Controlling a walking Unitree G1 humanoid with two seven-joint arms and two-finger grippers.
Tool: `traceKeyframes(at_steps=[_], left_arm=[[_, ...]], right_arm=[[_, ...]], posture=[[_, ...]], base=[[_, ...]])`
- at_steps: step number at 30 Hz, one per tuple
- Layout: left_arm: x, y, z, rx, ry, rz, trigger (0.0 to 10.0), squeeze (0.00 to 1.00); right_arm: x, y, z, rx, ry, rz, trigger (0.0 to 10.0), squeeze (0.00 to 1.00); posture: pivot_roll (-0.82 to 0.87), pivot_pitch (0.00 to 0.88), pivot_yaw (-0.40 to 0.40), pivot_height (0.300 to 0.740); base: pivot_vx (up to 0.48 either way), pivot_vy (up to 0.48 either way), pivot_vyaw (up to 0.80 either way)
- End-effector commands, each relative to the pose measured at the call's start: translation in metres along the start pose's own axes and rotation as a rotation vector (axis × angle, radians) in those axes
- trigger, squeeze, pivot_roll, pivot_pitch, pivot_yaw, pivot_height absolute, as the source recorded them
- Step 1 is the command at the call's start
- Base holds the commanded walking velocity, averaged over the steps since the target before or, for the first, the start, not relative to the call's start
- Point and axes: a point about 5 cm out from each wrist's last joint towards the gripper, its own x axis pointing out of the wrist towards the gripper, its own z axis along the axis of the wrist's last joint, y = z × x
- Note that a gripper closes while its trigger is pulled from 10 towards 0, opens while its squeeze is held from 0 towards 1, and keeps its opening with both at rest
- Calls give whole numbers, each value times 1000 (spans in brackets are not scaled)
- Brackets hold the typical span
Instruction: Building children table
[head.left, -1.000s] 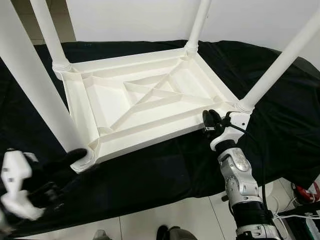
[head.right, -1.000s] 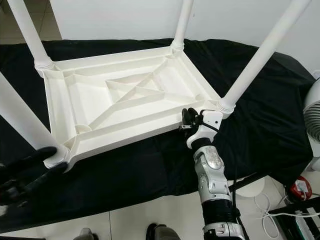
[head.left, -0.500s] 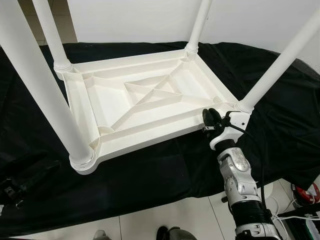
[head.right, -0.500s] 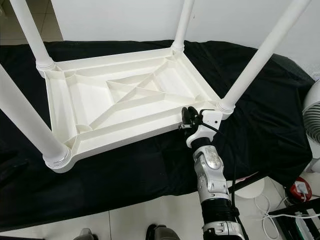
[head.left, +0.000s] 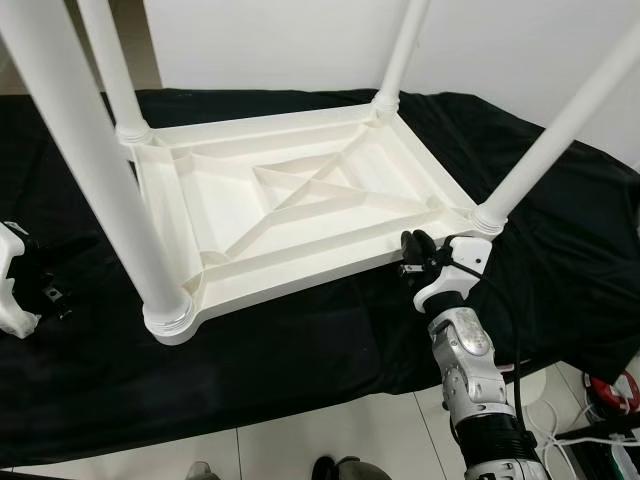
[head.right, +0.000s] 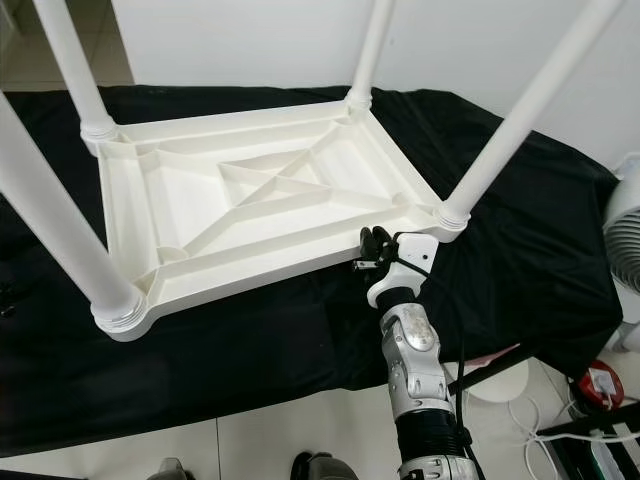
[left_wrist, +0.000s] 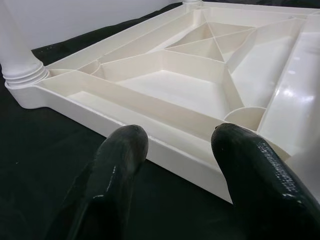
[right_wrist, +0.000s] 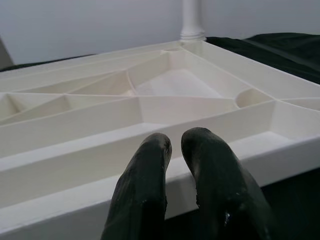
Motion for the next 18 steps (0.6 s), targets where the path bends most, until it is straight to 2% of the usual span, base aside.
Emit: traceKeyframes(at_steps=[1,4,5,6,9,10,11,13,14,16,18], left_arm=[[14,-4,2,21,-22,33,10000,0],[24,-10,7,25,-62,7,10000,0],[24,-10,7,25,-62,7,10000,0],[30,-19,7,29,-67,-37,10000,0],[37,-28,8,36,-75,-67,10000,0],[47,-35,10,19,-97,-98,10000,0],[47,-35,10,19,-97,-98,10000,0],[67,-53,18,-8,-154,-163,10000,0],[67,-53,18,-8,-154,-163,10000,0],[80,-60,25,41,-175,-166,10000,0],[82,-61,27,51,-182,-161,10000,0]], right_arm=[[-3,-12,-6,-41,37,-110,10000,0],[-4,-23,-12,-71,81,-216,10000,0],[-4,-23,-12,-71,81,-216,10000,0],[-3,-29,-14,-82,102,-263,10000,0],[-2,-33,-16,-89,119,-291,10000,0],[0,-36,-16,-89,127,-320,10000,0],[0,-36,-16,-89,127,-320,10000,0],[4,-42,-13,-101,120,-372,10000,0],[4,-42,-13,-101,120,-372,10000,0],[8,-47,-10,-89,119,-404,10000,0],[8,-47,-10,-83,119,-407,10000,0]], posture=[[110,118,-64,740],[110,118,-63,740],[110,118,-63,740],[106,117,-57,740],[107,116,-58,740],[105,115,-59,740],[105,115,-59,740],[98,115,-63,740],[98,115,-63,740],[99,113,-68,740],[99,113,-68,740]], base=[[0,0,0],[0,0,0],[0,0,0],[0,0,0],[0,0,0],[0,0,0],[0,0,0],[0,0,0],[0,0,0],[0,0,0],[0,0,0]])
